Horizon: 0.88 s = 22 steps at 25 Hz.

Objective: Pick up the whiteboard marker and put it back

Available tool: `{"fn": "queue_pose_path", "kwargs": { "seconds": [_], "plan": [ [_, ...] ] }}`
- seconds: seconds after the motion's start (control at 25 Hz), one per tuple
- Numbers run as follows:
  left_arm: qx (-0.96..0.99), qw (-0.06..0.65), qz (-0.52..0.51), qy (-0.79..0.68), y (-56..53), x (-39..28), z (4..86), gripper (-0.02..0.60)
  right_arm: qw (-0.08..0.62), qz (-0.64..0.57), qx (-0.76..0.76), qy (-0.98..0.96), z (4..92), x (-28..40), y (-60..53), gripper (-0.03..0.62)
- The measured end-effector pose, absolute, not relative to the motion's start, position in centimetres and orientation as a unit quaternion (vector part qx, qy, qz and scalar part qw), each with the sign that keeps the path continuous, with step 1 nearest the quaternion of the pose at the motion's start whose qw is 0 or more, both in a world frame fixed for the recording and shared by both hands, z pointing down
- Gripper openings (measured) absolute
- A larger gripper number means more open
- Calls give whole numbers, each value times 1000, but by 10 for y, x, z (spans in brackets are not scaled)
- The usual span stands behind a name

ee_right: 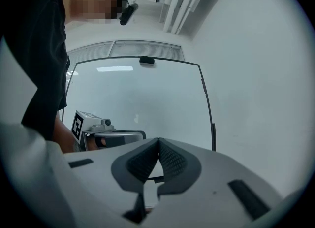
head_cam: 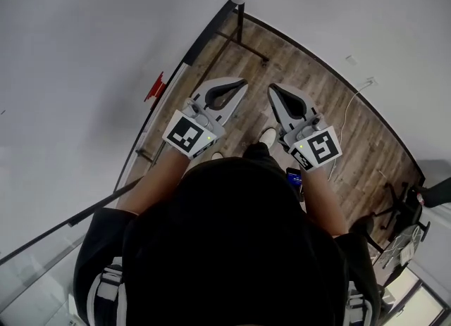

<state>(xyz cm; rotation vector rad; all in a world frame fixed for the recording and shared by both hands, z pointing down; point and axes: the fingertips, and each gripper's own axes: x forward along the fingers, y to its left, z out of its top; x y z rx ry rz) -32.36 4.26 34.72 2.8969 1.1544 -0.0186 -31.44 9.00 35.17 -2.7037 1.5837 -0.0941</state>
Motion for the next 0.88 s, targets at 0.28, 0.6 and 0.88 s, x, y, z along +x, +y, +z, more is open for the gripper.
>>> {"fn": "queue_pose_path", "kwargs": {
  "seconds": [0.28,0.6,0.88],
  "plan": [
    [938,13,9,347,79,-275,348,3,4,-37,-846,532,352,-264,121,0],
    [947,11,19,322,115,-236,346,3,14,-46,-828,558,356,-223,155,0],
    [954,18,17,299,137,-206,350,3,0,-49,-813,581,364,-194,176,0]
  ]
}}
